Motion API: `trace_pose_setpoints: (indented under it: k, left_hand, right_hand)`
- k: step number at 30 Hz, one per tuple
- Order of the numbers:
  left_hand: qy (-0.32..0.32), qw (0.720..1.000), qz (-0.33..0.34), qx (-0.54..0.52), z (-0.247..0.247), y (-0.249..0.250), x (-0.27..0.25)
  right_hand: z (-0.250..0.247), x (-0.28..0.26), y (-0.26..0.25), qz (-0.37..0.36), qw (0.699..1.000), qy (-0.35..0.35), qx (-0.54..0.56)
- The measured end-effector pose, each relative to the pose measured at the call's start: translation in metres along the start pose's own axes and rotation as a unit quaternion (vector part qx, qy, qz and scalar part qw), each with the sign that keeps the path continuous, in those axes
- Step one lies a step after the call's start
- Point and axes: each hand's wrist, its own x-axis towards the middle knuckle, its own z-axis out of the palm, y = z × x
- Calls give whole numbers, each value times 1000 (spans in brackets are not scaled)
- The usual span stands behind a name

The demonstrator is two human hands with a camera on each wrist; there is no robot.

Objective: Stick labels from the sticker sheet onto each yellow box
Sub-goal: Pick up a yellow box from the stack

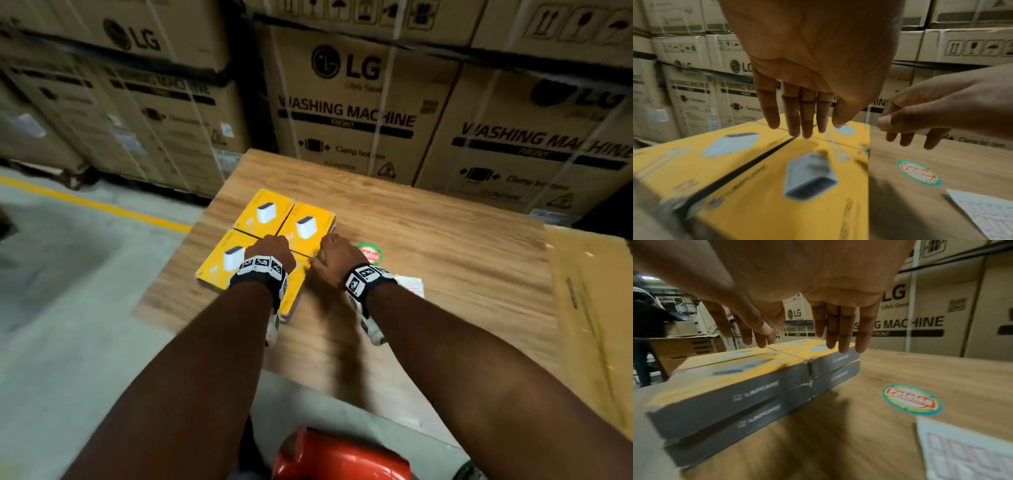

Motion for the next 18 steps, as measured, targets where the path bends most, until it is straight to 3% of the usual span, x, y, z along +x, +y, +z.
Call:
trace_pose_setpoints:
  k: [3, 7, 12, 18]
  left_hand:
    - [-34, 999, -30, 5, 11, -15, -5]
    - [-14, 999, -36, -22, 29, -29, -7]
    - [1, 997, -60, -46, 43, -36, -6]
    - [-8, 984, -120, -130, 48, -36, -5]
  right_hand:
    - [18, 1, -16, 15, 999, -46, 7]
    - [38, 0, -29, 44, 993, -94, 59]
    - [55, 0, -36, 127, 967, -63, 211]
    - [59, 2, -33, 232, 922, -54, 305]
